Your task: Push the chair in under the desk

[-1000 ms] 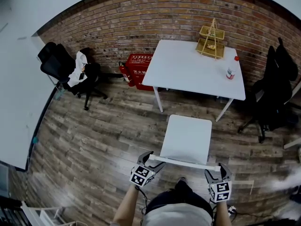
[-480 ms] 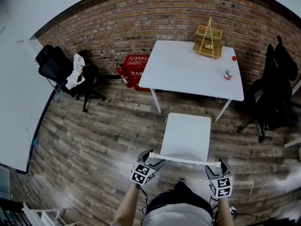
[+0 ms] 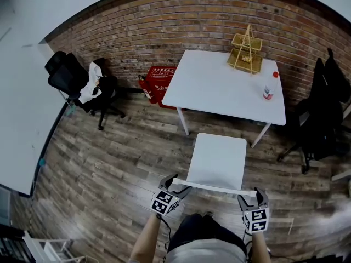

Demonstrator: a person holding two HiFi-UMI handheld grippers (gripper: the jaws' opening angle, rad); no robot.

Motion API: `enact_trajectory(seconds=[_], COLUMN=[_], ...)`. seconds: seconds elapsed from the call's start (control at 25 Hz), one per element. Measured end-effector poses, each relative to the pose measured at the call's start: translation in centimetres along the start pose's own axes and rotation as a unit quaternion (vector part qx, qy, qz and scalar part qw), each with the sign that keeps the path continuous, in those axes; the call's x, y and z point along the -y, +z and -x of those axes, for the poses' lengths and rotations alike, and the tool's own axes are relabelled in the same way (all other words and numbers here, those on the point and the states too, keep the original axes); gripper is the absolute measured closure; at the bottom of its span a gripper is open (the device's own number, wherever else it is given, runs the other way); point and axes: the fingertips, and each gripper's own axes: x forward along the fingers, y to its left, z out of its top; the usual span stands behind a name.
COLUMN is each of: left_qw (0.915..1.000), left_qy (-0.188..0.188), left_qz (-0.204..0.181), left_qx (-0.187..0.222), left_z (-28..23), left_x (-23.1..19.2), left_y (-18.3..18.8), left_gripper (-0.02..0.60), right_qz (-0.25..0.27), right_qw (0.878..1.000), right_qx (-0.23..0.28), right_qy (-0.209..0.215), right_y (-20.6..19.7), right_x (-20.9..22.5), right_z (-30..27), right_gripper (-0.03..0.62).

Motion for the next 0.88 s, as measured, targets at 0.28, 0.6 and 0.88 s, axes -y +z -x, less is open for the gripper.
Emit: enact_trajectory(seconds=[0.28, 0.6, 0.88], left_qw=[1.0, 1.0, 1.0], left_qy=[0.003, 0.001, -0.001], left_qz=[0.001, 0.0, -0.002], left_qx=[0.0, -0.002, -0.001], left_z=[-0.9, -2.5, -4.3], left_x=[-0.7, -1.9, -3.6], left_y=[0.7, 2.1, 3.7], left_gripper=[0.235, 0.233, 0.233], right_qz=[0.0, -0.004, -0.006], right_qw=[1.0, 1.0, 1.0], right_qx=[-0.004, -0.004, -0.006], right_qy=[0.0, -0.006, -0.009], right_y=[0.5, 1.4, 3.1], right_x=[0.8, 2.2, 3.4], right_z=[-1.3, -2.8, -4.8], right_gripper=[0.278, 0.276, 0.276])
